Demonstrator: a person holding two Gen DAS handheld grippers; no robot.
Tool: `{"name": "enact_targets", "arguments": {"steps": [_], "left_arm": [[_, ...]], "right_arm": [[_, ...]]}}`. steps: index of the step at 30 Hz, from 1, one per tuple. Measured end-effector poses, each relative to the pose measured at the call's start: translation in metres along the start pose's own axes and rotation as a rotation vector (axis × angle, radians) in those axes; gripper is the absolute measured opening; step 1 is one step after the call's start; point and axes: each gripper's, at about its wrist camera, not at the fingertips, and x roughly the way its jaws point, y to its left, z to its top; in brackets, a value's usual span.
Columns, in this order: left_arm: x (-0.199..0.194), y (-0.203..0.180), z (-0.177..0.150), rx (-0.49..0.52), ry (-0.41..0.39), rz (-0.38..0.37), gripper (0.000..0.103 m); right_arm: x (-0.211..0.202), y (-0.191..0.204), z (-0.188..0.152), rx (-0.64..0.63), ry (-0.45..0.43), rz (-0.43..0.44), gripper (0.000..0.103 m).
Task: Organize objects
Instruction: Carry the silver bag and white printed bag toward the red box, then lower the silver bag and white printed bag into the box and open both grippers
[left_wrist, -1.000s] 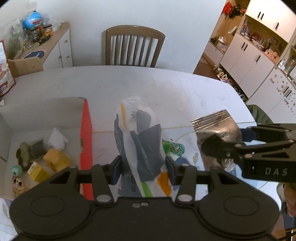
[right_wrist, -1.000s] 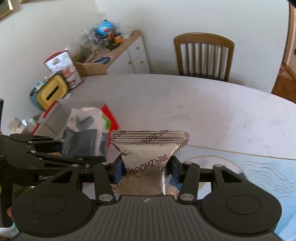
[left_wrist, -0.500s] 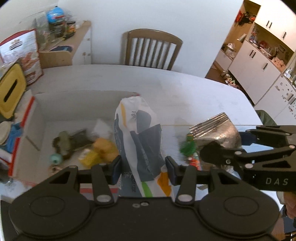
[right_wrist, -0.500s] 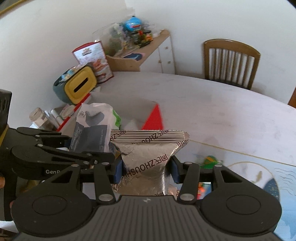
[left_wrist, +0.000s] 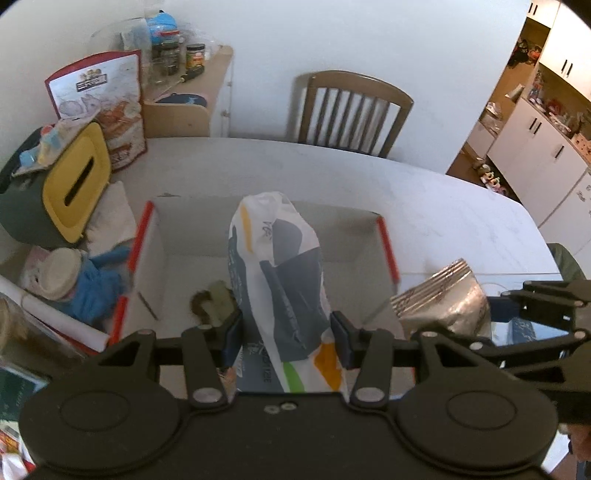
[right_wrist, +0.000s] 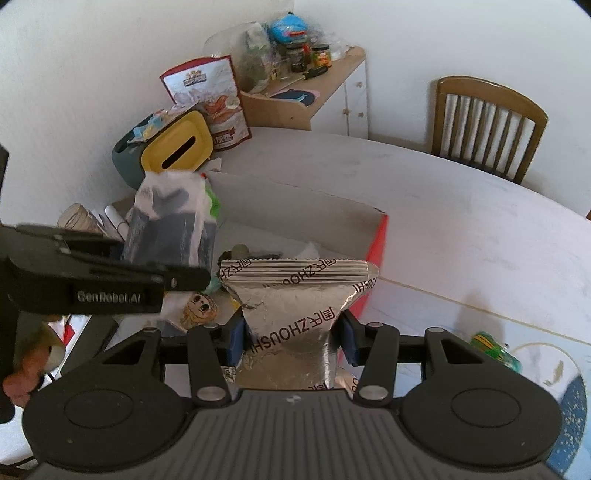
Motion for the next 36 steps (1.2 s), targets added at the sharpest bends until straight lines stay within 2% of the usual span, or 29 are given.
{"name": "enact_targets", "arguments": {"steps": [9, 20, 36], "left_arm": [[0.037, 0.035, 0.015, -0.001, 0.056, 0.080, 0.048], [0.080, 0.046, 0.024, 0.048, 0.133, 0.087, 0.048], [0.122, 0.053, 0.023, 0.065, 0.224, 0.079, 0.048]], "right_arm": [[0.049, 0.018, 0.026, -0.008, 0.021, -0.054, 0.049], [0.113, 0.018, 0.044, -0.004, 0.081, -0.068, 0.049], [0.165, 0.013, 0.052, -0.045, 0.171, -0.104, 0.049]]}}
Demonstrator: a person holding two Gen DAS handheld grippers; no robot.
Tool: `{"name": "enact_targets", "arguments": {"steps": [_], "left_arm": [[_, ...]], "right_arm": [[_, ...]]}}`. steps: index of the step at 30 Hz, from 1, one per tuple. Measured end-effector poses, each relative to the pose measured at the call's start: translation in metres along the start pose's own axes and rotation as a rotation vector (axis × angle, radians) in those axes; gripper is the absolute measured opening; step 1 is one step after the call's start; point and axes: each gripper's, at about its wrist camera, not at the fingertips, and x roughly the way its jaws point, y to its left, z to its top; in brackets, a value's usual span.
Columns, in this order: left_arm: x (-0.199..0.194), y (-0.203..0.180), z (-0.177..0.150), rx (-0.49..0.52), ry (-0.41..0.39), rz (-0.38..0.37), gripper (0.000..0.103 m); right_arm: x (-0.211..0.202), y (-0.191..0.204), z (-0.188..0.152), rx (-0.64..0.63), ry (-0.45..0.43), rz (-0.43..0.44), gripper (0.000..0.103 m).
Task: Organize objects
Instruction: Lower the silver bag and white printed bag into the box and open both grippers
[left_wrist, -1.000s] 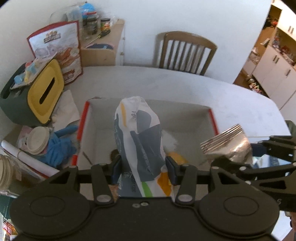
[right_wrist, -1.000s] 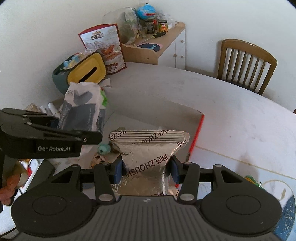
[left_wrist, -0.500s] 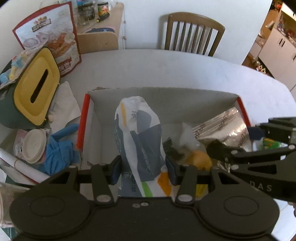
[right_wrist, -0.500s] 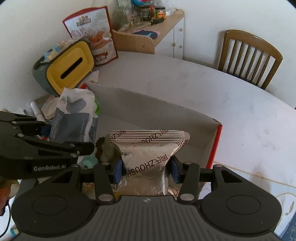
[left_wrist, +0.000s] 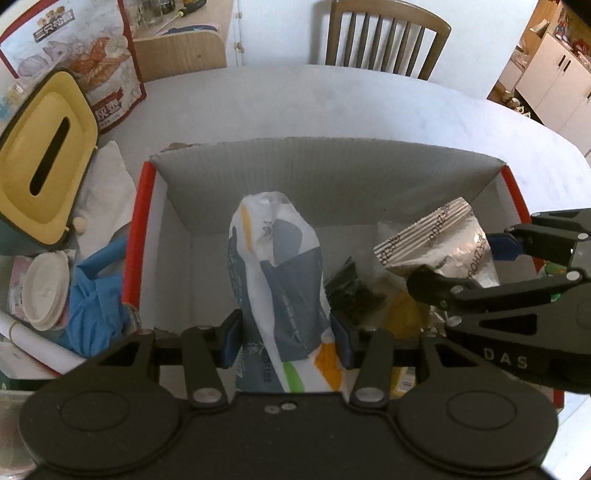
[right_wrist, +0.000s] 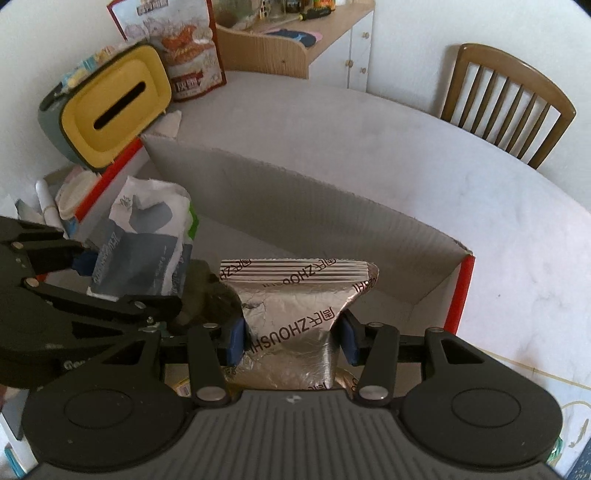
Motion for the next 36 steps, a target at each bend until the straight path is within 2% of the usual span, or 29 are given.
{"name": "enact_targets", "arguments": {"steps": [11, 20, 25, 28, 32, 36], "left_arm": [[0.025, 0.007, 0.000, -0.020, 0.067, 0.008, 0.048], [0.032, 0.005, -0.003, -0.001, 0.084, 0.016, 0.052], [0.036, 0.001, -0.006, 0.029, 0.100, 0.016, 0.059], [0.032, 0.002, -0.005, 0.019, 0.084, -0.008, 0.063], [0.026, -0.001, -0.008, 0.030, 0.062, -0.004, 0.065], [0.014, -0.008, -0.010, 0.053, 0.019, -0.012, 0.081]], "right_arm": [[0.008, -0.002, 0.000, 0.002, 0.014, 0.011, 0.050], [0.006, -0.004, 0.001, 0.009, 0.021, 0.008, 0.051], [0.000, -0.003, 0.000, 0.005, 0.012, 0.005, 0.060], [-0.007, -0.003, -0.001, 0.002, 0.003, 0.010, 0.060], [-0.017, -0.002, -0.003, 0.008, -0.007, 0.014, 0.062], [-0.029, 0.000, -0.007, 0.009, -0.025, 0.018, 0.062]]}}
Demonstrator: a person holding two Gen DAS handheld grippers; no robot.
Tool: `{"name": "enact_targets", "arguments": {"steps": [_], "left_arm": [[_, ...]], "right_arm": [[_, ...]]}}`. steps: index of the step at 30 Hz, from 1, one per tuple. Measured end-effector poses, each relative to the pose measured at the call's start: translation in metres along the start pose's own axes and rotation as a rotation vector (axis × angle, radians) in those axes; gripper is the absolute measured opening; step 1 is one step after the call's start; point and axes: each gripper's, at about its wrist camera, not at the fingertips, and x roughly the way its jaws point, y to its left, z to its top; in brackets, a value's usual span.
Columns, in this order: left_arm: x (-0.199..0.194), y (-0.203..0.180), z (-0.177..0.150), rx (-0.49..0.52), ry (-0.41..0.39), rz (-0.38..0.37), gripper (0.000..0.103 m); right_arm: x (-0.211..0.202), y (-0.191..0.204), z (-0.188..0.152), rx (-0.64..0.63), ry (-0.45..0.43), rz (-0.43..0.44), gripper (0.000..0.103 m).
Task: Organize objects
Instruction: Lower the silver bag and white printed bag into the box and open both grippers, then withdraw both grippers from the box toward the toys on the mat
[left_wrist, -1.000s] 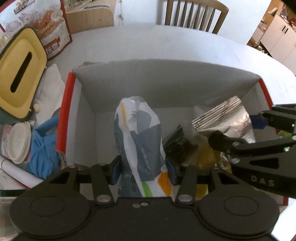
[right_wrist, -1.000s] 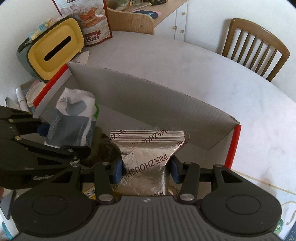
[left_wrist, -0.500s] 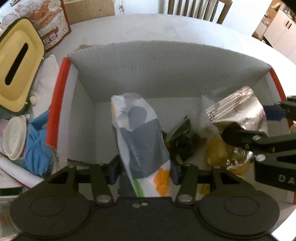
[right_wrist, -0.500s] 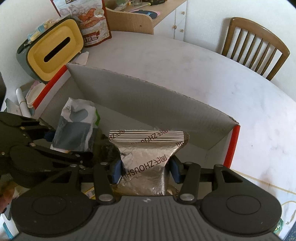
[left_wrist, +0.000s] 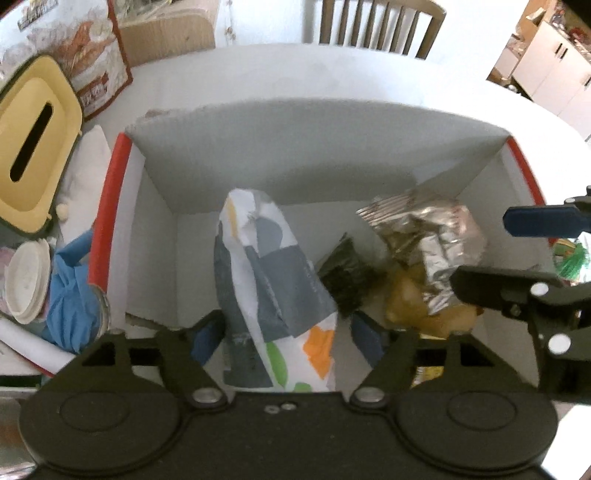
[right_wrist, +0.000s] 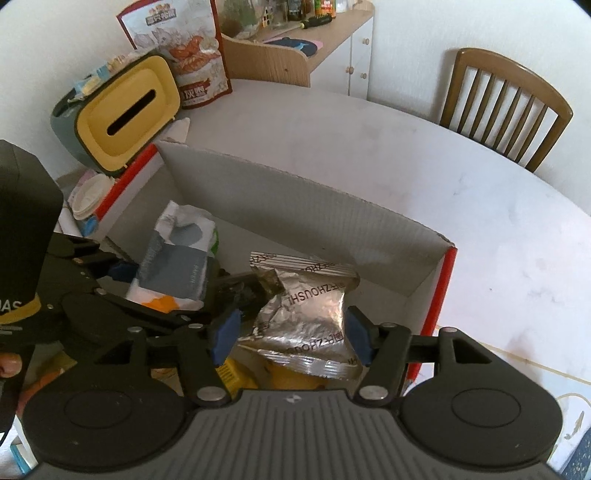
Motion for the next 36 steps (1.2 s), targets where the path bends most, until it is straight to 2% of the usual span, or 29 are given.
{"name": "enact_targets", "arguments": {"steps": [2, 9, 21, 26, 36], "left_arm": [[-0.008, -0.004, -0.001, 0.015, -0.032, 0.012, 0.086], [-0.032, -0.013, -0.007, 0.033, -0.096, 0.025, 0.088], [-0.076, -0.033, -0.014, 0.007, -0.188, 0.022, 0.092], [-0.098, -0.052, -0.022, 0.009, -0.238, 0.017, 0.094], [-0.125, -0.104, -0.036, 0.024, -0.307, -0.010, 0.098]], "right_arm": [[-0.008, 0.001, -0.002, 0.003, -0.011, 0.005, 0.062], [-0.041, -0.002, -0.010, 0.013, -0.065, 0.038, 0.067], [-0.094, -0.018, -0.034, 0.012, -0.160, 0.079, 0.070], [-0.117, -0.031, -0.050, 0.012, -0.209, 0.094, 0.075], [-0.157, -0.066, -0.092, 0.007, -0.261, 0.126, 0.078]]}}
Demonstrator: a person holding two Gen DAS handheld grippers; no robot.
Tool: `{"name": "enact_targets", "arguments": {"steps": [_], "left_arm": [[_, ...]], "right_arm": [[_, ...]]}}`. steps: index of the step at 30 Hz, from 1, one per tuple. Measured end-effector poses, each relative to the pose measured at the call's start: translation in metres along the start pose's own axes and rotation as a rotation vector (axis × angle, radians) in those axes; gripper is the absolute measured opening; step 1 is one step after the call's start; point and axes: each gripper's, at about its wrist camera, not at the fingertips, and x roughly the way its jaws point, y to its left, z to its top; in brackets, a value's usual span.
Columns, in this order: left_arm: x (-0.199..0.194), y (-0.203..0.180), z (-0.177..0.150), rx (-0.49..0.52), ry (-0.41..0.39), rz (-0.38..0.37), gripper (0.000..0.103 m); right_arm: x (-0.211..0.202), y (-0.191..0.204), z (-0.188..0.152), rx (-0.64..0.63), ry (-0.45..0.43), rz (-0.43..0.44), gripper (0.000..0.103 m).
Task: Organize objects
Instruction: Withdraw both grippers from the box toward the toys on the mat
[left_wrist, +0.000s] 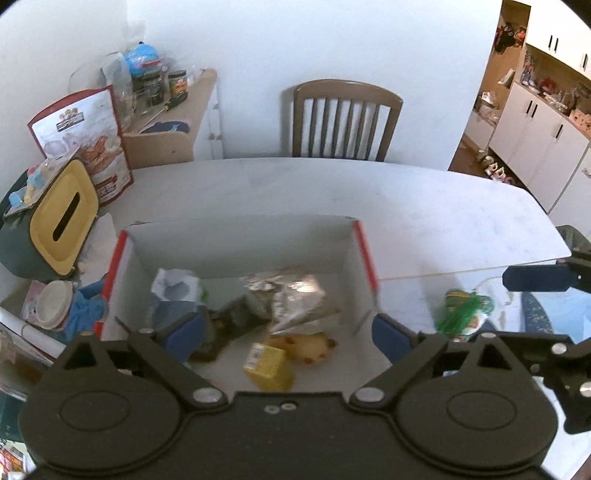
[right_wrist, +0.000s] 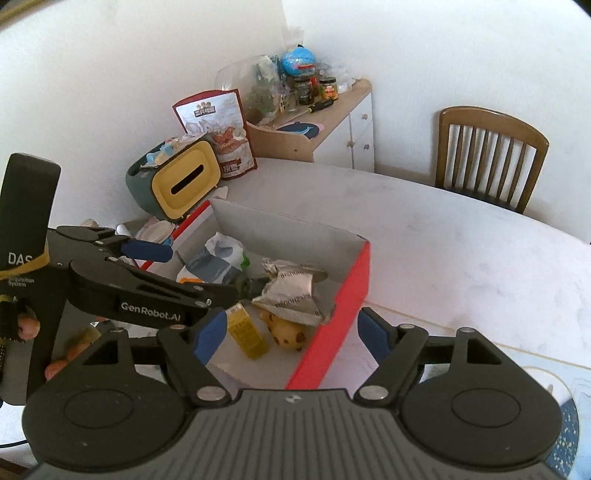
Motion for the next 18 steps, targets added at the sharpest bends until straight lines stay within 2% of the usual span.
{"name": "enact_targets", "arguments": {"steps": [8, 16, 18], "left_arm": [[-0.006, -0.044, -0.005, 0.005, -0.015, -0.038, 0.102], [0.001, -0.089, -0.014, 0.046, -0.031, -0.076, 0.102], [0.005, -0.100, -0.017, 0.051, -0.034, -0.083, 0.103]], "right_arm": [[-0.034, -0.042, -0.030, 0.032, -0.028, -0.008, 0.082], [-0.068, -0.104, -0.067, 0.098, -0.076, -0.046, 0.083], [-0.077, -0.121, -0.076, 0.115, -0.095, -0.060, 0.087]]}}
